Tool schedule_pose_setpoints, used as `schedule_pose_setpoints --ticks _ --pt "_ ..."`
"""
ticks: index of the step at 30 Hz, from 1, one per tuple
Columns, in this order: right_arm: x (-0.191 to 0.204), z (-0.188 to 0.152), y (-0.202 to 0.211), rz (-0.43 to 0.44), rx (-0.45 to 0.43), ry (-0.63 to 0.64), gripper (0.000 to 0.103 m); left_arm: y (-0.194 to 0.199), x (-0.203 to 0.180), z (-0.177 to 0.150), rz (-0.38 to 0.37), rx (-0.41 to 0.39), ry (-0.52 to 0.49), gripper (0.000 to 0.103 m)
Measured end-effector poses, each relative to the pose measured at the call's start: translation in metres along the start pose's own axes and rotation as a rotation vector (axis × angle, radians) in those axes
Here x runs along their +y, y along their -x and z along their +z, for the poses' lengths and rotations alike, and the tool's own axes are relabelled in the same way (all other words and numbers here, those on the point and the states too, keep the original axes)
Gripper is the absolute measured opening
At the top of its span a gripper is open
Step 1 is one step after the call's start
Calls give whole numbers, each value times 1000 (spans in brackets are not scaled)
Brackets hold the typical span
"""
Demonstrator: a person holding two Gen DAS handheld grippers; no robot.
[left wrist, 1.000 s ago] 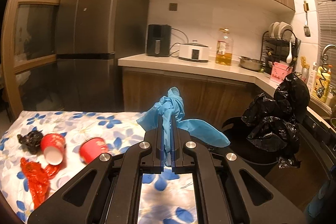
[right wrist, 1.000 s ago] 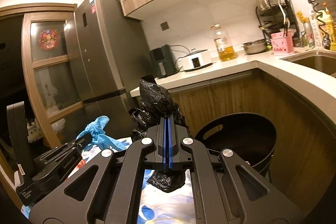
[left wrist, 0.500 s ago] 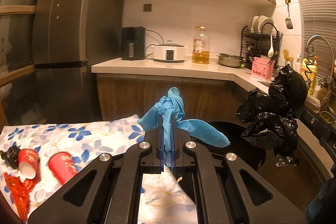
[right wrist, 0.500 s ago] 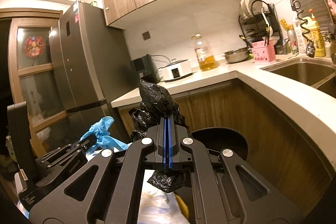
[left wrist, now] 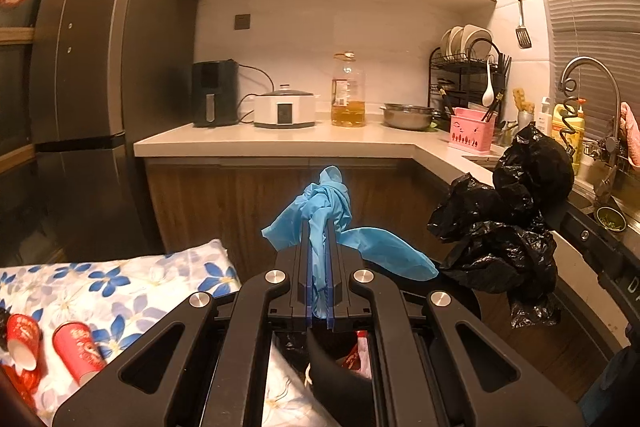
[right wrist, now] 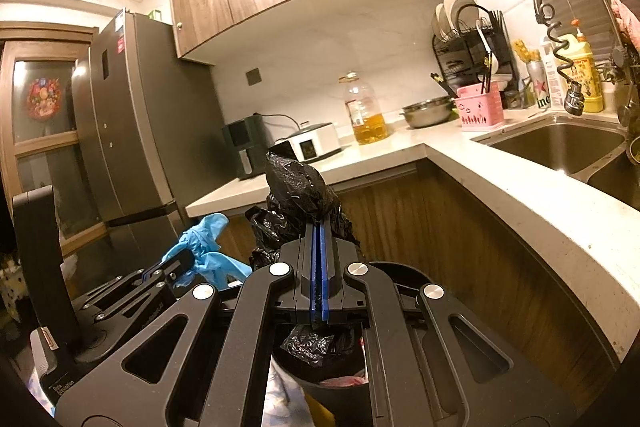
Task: Collect trash
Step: 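Carry the blue glove and black bag with both tools over the black bin, then open both tools to drop the glove and black bag into the bin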
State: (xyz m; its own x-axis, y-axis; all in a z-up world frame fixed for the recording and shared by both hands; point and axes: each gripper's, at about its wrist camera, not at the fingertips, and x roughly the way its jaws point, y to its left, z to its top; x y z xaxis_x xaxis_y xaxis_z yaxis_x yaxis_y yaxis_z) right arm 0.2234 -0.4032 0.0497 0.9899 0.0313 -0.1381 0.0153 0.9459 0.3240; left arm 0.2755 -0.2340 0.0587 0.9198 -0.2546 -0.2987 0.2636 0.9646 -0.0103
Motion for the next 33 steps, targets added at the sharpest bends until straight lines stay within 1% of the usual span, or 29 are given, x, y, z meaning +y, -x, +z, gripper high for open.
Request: schedule_pose_setpoints --ticks 9,22,29,31,33 --pt "-11 3 -21 -20 12 -8 2 -28 -12 -1 -35 27 2 4" --pt "-19 -1 -49 -41 56 -2 2 -48 -18 -3 -63 28 3 5" --pt "-21 -4 -63 -36 88 4 2 -59 -18 -3 -79 46 -3 6" --pt "-22 -6 -66 -35 100 6 5 -62 -18 -5 -85 56 0 6" --pt "-24 -7 -69 -38 108 3 18 -64 -19 -7 -87 62 -3 7"
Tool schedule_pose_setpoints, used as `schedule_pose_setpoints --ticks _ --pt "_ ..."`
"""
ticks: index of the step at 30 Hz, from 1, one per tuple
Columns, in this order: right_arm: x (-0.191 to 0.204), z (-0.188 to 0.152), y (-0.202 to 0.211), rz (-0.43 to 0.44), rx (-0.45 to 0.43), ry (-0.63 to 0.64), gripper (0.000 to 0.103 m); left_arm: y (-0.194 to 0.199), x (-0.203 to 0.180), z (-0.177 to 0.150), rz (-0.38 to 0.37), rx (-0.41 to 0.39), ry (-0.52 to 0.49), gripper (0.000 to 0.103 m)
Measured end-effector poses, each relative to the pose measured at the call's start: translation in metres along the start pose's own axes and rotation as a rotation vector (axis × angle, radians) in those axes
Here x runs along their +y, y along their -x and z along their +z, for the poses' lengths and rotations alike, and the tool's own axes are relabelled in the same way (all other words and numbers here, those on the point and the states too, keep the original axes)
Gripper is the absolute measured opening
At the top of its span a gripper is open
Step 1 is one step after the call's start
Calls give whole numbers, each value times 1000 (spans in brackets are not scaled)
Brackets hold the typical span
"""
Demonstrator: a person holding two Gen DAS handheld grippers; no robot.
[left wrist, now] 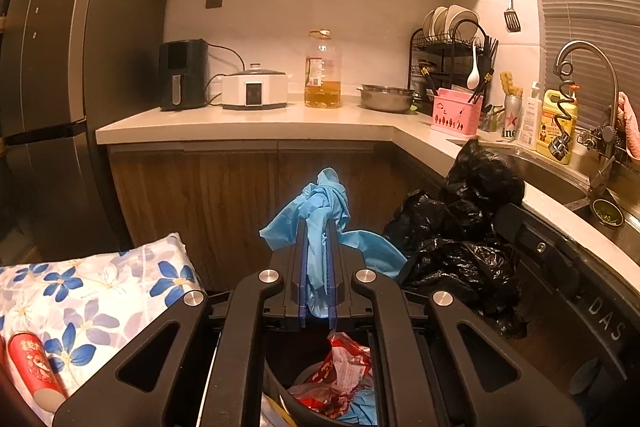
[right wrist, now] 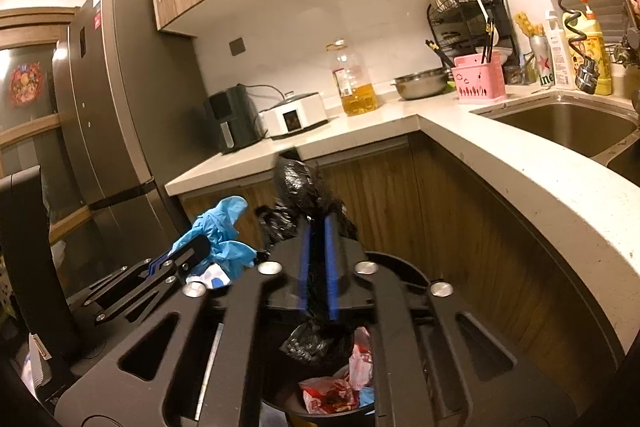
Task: Collect trash
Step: 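Open both tools to drop the glove and black bag into the bin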
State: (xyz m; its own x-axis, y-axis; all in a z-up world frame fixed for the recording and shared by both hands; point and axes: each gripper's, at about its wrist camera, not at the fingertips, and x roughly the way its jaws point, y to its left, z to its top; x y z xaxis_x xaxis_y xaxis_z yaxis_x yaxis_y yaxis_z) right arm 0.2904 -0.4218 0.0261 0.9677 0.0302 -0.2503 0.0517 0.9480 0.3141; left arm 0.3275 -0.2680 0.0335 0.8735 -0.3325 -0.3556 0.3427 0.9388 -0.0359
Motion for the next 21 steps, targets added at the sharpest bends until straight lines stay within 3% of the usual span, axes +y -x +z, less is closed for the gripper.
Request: schedule_pose_setpoints --ticks 3,5,7,16,21 --pt "-4 -2 -1 -8 2 -5 32 -5 3 -3 3 13 4 14" --pt "-8 -3 -2 -17 5 -10 35 -6 5 -5 9 21 9 18" --pt "-10 -5 -2 -26 11 -12 38 -7 7 -7 12 26 13 31" --pt "-10 -15 9 -57 22 -5 68 7 16 -18 54 10 6 85" --pt "-6 -23 22 -47 34 -6 80 25 28 -33 105 17 11 90"
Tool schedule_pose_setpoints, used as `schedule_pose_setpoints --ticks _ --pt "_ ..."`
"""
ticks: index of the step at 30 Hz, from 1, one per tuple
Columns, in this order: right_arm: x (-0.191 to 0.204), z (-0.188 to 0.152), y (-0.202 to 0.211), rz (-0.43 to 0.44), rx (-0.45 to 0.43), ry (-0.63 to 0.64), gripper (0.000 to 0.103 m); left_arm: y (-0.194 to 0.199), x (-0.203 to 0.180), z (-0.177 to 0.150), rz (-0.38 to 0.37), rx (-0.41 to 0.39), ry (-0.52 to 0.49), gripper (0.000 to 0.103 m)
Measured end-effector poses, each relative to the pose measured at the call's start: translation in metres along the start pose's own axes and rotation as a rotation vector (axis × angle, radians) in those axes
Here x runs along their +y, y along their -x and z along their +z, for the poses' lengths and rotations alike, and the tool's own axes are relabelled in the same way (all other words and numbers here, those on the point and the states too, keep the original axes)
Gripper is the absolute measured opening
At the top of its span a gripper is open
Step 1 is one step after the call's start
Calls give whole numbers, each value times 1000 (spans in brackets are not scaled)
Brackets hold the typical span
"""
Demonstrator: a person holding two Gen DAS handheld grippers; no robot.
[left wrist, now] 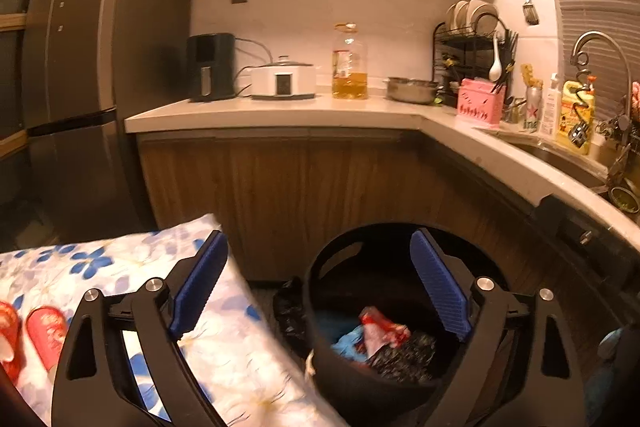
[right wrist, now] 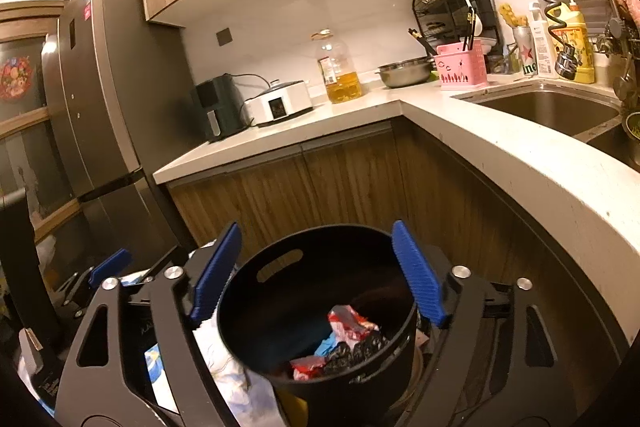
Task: Collect trash
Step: 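Open both tools to drop the glove and black bag into the bin, then move both tools back over the table toward the orange bag and red cup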
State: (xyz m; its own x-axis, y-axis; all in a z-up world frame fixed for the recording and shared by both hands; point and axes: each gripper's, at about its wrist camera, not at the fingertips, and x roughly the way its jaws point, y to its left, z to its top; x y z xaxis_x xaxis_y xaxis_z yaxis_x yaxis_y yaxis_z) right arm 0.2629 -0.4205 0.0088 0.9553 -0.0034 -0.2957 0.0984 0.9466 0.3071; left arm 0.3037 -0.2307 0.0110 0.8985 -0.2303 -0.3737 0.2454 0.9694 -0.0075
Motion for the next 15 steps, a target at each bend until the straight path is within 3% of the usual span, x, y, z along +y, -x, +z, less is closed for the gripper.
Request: schedule_pose_setpoints --ticks 5,15 --pt "5 -10 16 26 18 -26 86 23 22 -19 60 12 32 94" --pt "43 -40 53 78 8 16 86 82 77 -48 200 13 122 97"
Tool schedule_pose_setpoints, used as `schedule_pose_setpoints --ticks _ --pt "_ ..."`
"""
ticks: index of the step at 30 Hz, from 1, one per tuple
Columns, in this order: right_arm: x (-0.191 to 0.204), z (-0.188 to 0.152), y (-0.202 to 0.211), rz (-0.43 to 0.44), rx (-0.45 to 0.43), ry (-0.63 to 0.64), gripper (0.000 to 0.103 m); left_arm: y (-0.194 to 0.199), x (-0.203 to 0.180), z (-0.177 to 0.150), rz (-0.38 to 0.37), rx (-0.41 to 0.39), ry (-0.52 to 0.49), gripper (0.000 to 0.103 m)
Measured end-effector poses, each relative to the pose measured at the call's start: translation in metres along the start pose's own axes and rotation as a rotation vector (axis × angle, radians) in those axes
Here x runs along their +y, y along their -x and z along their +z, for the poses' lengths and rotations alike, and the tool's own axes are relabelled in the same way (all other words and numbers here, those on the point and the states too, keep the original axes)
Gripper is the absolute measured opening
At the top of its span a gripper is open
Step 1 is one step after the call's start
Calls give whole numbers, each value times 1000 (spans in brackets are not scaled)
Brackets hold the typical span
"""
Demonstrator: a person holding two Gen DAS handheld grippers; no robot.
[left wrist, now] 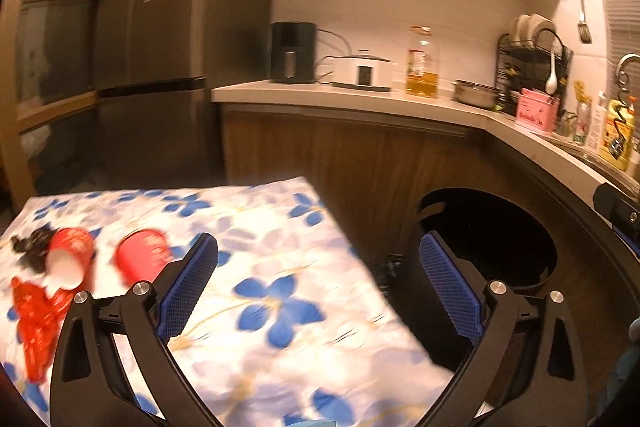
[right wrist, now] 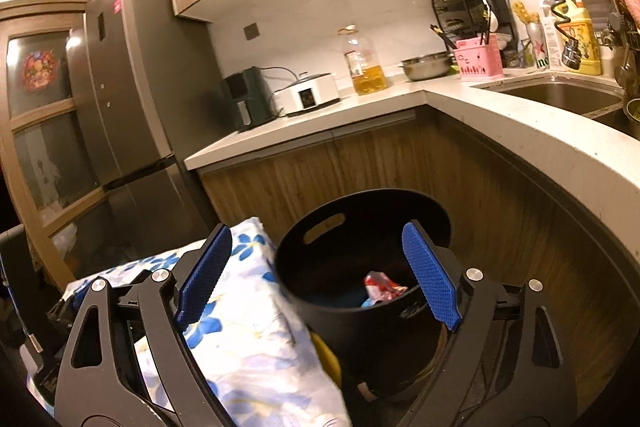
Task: Collect trash
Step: 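Move both tools back over the table toward the orange bag and red cup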
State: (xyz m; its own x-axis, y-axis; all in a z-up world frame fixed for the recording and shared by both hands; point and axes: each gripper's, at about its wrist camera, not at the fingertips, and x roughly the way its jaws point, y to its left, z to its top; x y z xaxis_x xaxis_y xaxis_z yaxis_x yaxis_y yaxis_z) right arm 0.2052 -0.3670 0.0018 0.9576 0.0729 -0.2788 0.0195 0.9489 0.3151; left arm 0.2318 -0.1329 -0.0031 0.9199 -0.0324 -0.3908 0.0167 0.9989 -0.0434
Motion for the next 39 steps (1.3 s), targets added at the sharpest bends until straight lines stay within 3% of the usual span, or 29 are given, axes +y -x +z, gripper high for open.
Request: schedule_pose_setpoints --ticks 12,16,29,39 --pt "57 -25 14 53 -17 69 86 36 46 -17 57 -23 12 97" --pt "75 -30 7 82 -5 90 86 45 71 -24 106 -32 26 97" --pt "159 -76 -35 254 111 203 86 65 158 -51 276 -20 100 97" --pt "223 -108 -83 368 215 272 86 70 201 -60 368 -14 158 97"
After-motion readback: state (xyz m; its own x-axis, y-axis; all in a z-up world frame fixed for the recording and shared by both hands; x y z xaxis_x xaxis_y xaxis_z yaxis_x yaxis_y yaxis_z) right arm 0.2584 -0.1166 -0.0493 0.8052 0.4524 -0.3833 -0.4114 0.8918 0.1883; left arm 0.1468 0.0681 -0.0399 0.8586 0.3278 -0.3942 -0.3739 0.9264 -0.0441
